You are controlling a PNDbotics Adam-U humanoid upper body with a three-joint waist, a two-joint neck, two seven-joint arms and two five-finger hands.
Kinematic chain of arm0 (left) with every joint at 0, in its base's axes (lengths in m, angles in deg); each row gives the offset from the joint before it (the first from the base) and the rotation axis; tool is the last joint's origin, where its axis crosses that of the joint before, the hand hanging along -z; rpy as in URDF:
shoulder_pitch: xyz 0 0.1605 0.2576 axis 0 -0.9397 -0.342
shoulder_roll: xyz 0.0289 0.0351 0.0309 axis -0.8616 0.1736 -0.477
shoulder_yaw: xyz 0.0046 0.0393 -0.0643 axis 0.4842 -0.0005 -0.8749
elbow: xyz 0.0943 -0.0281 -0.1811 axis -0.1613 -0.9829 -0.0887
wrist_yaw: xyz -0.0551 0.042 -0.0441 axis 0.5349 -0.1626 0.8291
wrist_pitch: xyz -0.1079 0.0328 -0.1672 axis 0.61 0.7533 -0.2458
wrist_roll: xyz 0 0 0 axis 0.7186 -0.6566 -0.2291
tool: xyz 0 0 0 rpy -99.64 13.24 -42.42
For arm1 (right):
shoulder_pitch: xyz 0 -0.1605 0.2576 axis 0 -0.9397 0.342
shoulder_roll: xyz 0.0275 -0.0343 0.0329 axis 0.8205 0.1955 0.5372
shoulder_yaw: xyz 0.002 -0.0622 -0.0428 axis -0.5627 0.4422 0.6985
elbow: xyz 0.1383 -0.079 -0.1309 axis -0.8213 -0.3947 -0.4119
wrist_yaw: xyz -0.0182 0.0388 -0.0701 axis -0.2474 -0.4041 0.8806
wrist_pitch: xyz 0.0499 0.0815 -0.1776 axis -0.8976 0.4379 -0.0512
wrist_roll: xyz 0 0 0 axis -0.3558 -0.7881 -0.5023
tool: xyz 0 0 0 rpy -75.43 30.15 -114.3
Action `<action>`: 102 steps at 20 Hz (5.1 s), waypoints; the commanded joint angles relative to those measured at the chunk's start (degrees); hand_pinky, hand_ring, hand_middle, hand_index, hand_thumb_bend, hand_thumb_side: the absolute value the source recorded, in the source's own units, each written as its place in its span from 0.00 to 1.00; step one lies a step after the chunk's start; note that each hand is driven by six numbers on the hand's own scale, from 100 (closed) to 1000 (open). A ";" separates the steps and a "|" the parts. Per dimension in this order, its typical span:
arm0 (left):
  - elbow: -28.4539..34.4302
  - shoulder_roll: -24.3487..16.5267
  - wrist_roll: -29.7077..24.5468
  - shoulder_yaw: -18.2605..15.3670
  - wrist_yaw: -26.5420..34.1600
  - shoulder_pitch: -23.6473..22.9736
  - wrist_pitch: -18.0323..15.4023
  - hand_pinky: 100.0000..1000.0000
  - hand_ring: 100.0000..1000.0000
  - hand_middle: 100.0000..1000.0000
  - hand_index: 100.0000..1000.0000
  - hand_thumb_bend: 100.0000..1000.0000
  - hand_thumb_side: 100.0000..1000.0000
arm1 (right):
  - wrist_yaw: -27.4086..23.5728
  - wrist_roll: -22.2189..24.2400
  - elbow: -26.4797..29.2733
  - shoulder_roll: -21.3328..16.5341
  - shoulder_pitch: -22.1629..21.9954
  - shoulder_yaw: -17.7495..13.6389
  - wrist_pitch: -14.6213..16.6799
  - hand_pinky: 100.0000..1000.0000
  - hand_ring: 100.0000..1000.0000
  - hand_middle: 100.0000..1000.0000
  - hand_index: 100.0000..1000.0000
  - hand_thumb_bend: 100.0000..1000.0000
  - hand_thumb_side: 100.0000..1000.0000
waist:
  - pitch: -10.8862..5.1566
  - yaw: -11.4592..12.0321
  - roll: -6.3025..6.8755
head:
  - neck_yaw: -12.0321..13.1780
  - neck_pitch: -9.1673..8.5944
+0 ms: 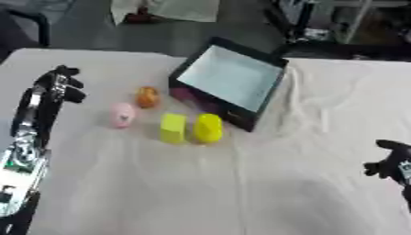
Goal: Pick up objects on the table and place them in the box.
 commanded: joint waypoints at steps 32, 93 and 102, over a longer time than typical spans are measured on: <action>-30.36 -16.27 -47.66 20.49 -52.20 30.43 -5.83 0.73 0.65 0.74 0.86 0.38 0.41 | 0.62 0.40 0.71 -1.30 -0.31 0.40 -0.13 0.65 0.43 0.25 0.73 0.00 0.71 | -1.25 -1.98 0.10 | -0.09 -0.11; -60.43 15.82 -3.56 10.72 -70.09 52.57 8.86 0.68 0.64 0.72 0.90 0.71 0.91 | -0.85 2.17 0.19 -0.82 0.63 1.77 -0.22 0.65 0.43 0.25 0.73 0.00 0.72 | -1.04 -5.16 -1.13 | 2.63 -0.11; -55.21 7.75 -10.26 14.78 -69.37 54.36 3.32 0.74 0.68 0.76 0.90 0.56 0.72 | -0.42 1.46 0.21 -0.87 0.38 1.01 -0.23 0.65 0.43 0.25 0.73 0.00 0.71 | -1.22 -3.97 -0.80 | 0.95 -0.11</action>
